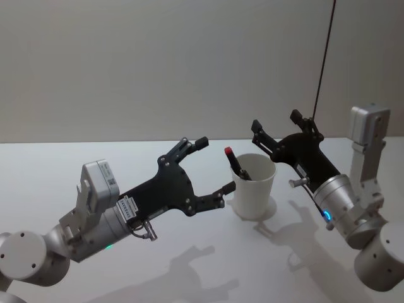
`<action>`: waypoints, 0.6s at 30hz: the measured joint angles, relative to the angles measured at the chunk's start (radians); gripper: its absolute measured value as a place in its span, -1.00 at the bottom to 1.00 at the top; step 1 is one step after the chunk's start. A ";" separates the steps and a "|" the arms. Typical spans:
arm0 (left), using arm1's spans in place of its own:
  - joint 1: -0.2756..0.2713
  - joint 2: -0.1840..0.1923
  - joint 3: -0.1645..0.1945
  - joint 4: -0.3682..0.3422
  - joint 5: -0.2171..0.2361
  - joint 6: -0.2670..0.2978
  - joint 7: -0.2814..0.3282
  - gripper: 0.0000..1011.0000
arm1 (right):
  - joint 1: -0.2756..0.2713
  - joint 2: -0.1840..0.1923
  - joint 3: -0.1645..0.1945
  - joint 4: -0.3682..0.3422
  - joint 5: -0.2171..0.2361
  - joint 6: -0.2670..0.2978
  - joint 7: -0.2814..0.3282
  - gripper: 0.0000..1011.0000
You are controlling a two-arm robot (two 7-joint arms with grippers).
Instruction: Place the pen into the pen holder.
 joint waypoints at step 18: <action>0.000 0.000 0.000 0.000 0.000 0.000 0.000 0.98 | -0.005 0.001 0.002 -0.007 -0.003 -0.002 -0.004 0.98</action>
